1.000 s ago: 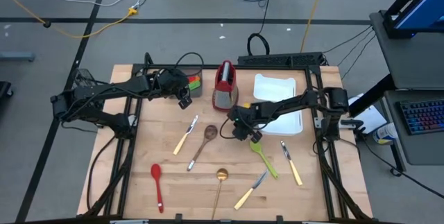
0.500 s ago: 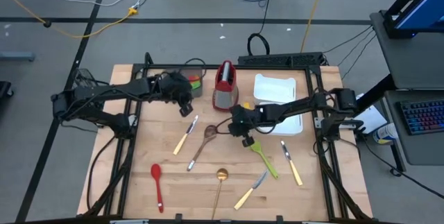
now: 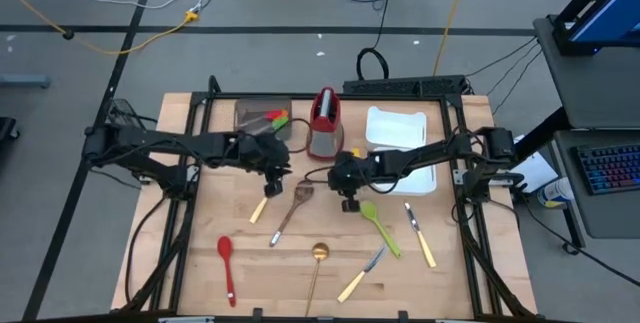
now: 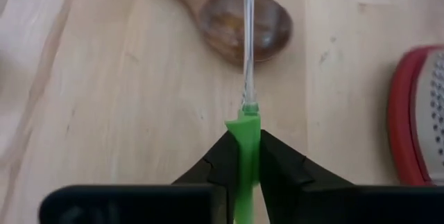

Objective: Pick & Place Kitchen Items
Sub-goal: Put the green spatula into the black bin

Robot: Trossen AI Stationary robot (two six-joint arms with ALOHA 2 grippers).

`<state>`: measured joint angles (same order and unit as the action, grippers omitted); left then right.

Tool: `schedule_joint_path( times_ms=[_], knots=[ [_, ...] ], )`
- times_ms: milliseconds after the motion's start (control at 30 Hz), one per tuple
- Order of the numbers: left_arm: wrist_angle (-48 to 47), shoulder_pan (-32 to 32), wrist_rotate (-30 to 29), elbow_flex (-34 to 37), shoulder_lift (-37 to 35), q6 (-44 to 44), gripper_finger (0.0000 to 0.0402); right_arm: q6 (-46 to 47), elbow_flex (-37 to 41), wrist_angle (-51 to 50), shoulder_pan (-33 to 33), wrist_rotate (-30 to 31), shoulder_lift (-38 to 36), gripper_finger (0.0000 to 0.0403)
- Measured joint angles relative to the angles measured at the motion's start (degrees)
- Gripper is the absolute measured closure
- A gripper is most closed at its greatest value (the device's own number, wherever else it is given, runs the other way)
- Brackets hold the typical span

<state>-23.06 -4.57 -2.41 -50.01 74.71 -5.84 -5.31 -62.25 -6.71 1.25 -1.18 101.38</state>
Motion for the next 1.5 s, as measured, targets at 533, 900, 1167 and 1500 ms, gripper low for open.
schedule_joint_path(
  times_ms=[533,900,1167,1500],
  knots=[
    [14.58,3.02,-2.19,-0.01,11.97,13.95,0.0316,1.28,-0.06,-0.34,0.2,5.86,-0.09,0.0364],
    [15.85,2.99,-6.65,-0.1,15.71,17.46,0.0316,0.97,-0.09,-0.77,0.95,5.9,-0.13,0.037],
    [15.57,3.0,-6.63,-0.03,16.09,17.15,0.0322,0.97,-0.09,-0.76,1.38,5.84,-0.13,0.0365],
    [15.53,3.01,-6.6,-0.03,16.07,14.59,0.0383,1.05,-0.09,-0.82,1.43,5.69,-0.13,0.034]
  ],
)
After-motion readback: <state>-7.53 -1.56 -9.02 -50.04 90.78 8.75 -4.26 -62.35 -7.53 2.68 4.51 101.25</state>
